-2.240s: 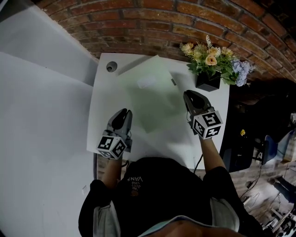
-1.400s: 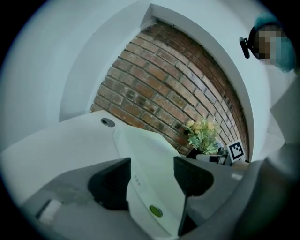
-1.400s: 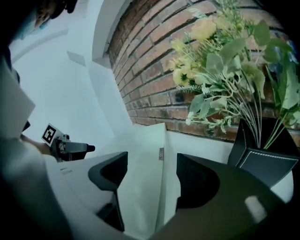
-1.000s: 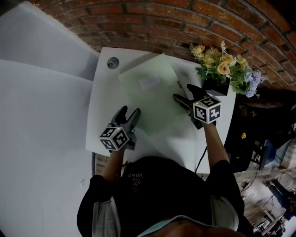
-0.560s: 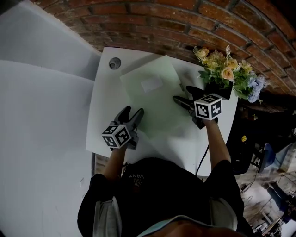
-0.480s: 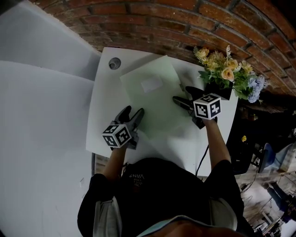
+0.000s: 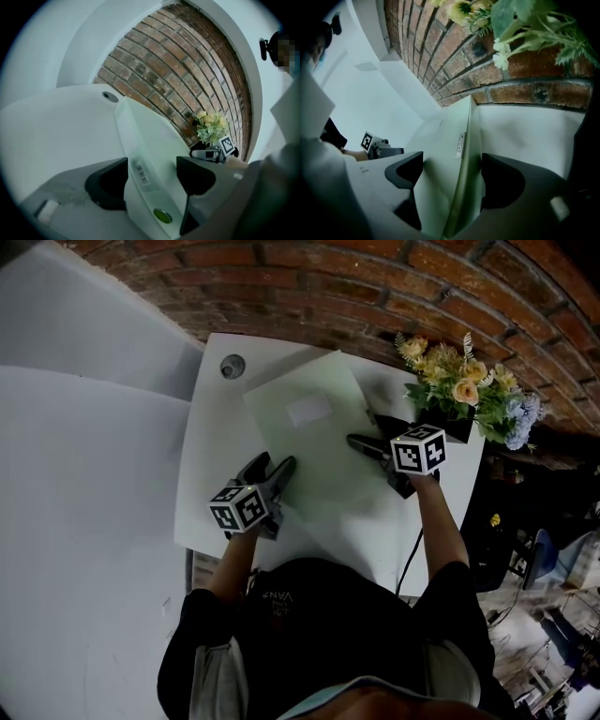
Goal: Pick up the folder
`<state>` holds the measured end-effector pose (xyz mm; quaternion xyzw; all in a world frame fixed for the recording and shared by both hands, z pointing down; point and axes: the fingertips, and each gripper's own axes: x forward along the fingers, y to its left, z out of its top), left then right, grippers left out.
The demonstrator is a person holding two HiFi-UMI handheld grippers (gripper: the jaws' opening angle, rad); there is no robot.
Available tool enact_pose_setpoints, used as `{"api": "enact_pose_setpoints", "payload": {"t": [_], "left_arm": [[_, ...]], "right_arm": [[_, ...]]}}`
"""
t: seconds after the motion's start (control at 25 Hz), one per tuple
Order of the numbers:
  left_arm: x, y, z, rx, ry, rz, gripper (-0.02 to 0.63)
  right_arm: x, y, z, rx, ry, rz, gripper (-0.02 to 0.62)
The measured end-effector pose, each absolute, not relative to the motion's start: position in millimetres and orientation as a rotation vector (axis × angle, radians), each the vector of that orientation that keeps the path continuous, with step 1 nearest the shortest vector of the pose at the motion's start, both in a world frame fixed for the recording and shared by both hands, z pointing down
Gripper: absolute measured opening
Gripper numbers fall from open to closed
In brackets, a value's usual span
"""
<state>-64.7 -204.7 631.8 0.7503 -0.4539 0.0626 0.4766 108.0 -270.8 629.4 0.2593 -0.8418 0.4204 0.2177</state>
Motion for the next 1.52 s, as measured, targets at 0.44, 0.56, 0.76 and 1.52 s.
{"api": "enact_pose_setpoints", "payload": {"t": [0.44, 0.56, 0.76, 1.52], "left_arm": [[-59.9, -207.8, 634.4, 1.813, -1.083, 0.179, 0.324], [-60.0, -208.1, 634.0, 1.811, -1.083, 0.181, 0.324], [-60.3, -210.6, 631.0, 1.820, -1.092, 0.186, 0.322], [-69.0, -212.0, 605.6, 1.907, -1.119, 0.197, 0.314]], "right_arm": [[107.5, -270.2, 630.3, 0.727, -2.342, 1.138, 0.382], [107.5, -269.6, 629.7, 0.743, -2.330, 1.149, 0.382], [107.2, -267.2, 627.8, 0.774, -2.322, 1.174, 0.382], [105.8, -240.9, 608.1, 0.884, -2.342, 1.124, 0.374]]}}
